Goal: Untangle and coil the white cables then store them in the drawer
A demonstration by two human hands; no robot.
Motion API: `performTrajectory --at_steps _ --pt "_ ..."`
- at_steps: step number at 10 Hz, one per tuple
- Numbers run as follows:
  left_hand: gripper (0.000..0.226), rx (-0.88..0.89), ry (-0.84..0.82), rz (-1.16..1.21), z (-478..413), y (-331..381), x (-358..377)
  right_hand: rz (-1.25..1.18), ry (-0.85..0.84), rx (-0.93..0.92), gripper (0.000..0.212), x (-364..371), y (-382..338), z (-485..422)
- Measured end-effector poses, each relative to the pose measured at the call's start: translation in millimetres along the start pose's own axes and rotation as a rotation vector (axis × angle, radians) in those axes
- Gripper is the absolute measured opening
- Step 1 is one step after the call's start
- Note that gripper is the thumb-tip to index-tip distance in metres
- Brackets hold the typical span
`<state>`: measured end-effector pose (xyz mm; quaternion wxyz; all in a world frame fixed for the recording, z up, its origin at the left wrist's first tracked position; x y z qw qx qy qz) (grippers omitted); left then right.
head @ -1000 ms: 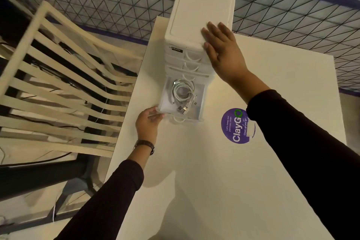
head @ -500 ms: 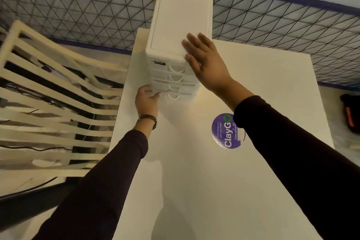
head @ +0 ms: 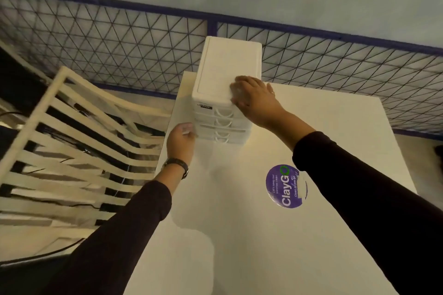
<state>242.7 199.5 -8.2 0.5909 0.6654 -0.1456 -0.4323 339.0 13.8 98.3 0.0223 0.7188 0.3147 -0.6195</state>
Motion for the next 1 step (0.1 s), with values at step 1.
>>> performTrajectory --at_steps 1 --pt "0.019 0.163 -0.010 0.015 15.4 58.5 -29.4 0.075 -0.092 -0.002 0.047 -10.1 -10.4 -2.1"
Point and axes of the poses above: each hand's wrist, its own z-axis away from the middle knuckle, its own x-axis out of the palm, y = z × x, the point moved 8 cm from there along -z, towards the middle knuckle, and after that the axes turned 11 degrees about y, right-handed, at the moved point
